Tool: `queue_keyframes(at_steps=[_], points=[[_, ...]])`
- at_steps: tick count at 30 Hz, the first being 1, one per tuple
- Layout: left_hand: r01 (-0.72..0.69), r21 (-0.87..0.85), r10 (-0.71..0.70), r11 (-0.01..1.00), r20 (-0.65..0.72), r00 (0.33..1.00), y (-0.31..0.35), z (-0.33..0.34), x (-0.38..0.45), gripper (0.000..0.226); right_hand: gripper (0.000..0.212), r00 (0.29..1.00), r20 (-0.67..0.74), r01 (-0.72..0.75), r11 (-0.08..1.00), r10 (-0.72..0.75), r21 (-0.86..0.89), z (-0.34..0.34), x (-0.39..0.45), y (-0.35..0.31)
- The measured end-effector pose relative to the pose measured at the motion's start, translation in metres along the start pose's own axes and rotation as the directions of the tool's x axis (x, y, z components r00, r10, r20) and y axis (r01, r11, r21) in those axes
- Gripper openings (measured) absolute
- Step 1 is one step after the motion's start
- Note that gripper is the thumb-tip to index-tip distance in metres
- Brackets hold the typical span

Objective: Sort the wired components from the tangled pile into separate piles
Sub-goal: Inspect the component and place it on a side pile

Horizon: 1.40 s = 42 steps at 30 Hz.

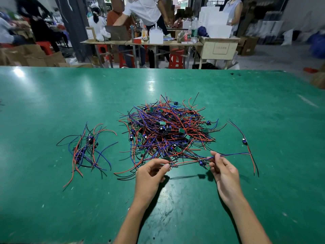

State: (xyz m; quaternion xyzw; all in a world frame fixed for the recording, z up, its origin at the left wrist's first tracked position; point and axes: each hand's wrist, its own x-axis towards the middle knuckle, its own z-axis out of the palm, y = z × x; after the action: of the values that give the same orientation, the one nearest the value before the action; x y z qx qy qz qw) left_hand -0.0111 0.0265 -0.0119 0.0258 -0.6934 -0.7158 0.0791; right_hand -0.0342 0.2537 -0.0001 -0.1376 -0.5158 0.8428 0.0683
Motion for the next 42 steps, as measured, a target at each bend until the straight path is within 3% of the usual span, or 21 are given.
queue_keyframes(at_steps=[11,15,19,21,23,26,30,31,32,34,36,38,40,42], points=[[-0.025,0.061,0.024,0.998,0.027,0.999,0.002,-0.001,0.0,0.017,0.018,0.999,-0.042,0.019,1.0,-0.018,0.024,0.006,-0.007,-0.005],[-0.013,0.058,0.01,0.998,0.053,0.999,0.003,-0.001,-0.001,0.014,0.018,0.993,-0.048,0.1,0.989,-0.106,-0.109,0.015,-0.007,-0.024],[-0.006,0.064,0.003,0.998,0.056,0.998,0.004,-0.001,0.0,0.008,0.02,0.97,-0.127,0.194,0.974,-0.209,-0.121,0.019,0.025,-0.068],[-0.018,0.08,0.013,0.997,0.057,0.998,0.003,-0.001,0.001,0.006,0.02,0.959,-0.15,0.187,0.936,-0.239,-0.298,0.013,0.054,-0.088],[-0.018,0.07,0.015,0.997,0.052,0.999,0.003,0.0,0.001,0.007,0.016,0.963,-0.129,0.121,0.803,-0.238,-0.583,0.002,0.09,-0.102],[-0.017,0.023,0.017,1.0,0.007,1.0,0.007,0.001,0.003,0.007,0.02,0.958,-0.154,-0.022,0.472,-0.243,-0.882,-0.015,0.137,-0.107],[-0.041,-0.122,0.025,0.992,-0.131,0.991,0.009,-0.001,0.006,0.012,0.027,0.948,-0.19,-0.23,-0.137,-0.257,-0.963,-0.022,0.161,-0.089],[-0.048,-0.148,0.023,0.988,-0.165,0.986,0.009,-0.001,0.006,0.013,0.035,0.944,-0.14,-0.223,-0.266,-0.298,-0.938,-0.018,0.163,-0.084],[-0.059,-0.17,0.023,0.984,-0.206,0.978,0.009,-0.002,0.007,0.015,0.042,0.943,-0.053,-0.167,-0.33,-0.328,-0.929,-0.013,0.165,-0.078],[-0.086,-0.194,0.027,0.977,-0.288,0.957,0.008,-0.004,0.008,0.021,0.048,0.945,0.159,0.055,-0.34,-0.285,-0.939,0.0,0.169,-0.066],[-0.091,-0.192,0.026,0.977,-0.318,0.948,0.008,-0.005,0.008,0.021,0.046,0.947,0.285,0.227,-0.318,-0.149,-0.92,0.013,0.171,-0.055],[-0.09,-0.172,0.033,0.981,-0.31,0.95,0.009,-0.005,0.008,0.016,0.036,0.95,0.286,0.236,-0.316,-0.123,-0.919,0.02,0.173,-0.048],[-0.085,-0.173,0.029,0.981,-0.303,0.953,0.009,-0.005,0.007,0.017,0.025,0.939,0.255,0.181,-0.298,-0.232,-0.937,0.021,0.172,-0.045],[-0.07,-0.181,0.013,0.981,-0.298,0.955,0.01,-0.005,0.007,0.02,0.02,0.91,0.279,0.163,-0.353,-0.308,-0.921,0.017,0.169,-0.048]])
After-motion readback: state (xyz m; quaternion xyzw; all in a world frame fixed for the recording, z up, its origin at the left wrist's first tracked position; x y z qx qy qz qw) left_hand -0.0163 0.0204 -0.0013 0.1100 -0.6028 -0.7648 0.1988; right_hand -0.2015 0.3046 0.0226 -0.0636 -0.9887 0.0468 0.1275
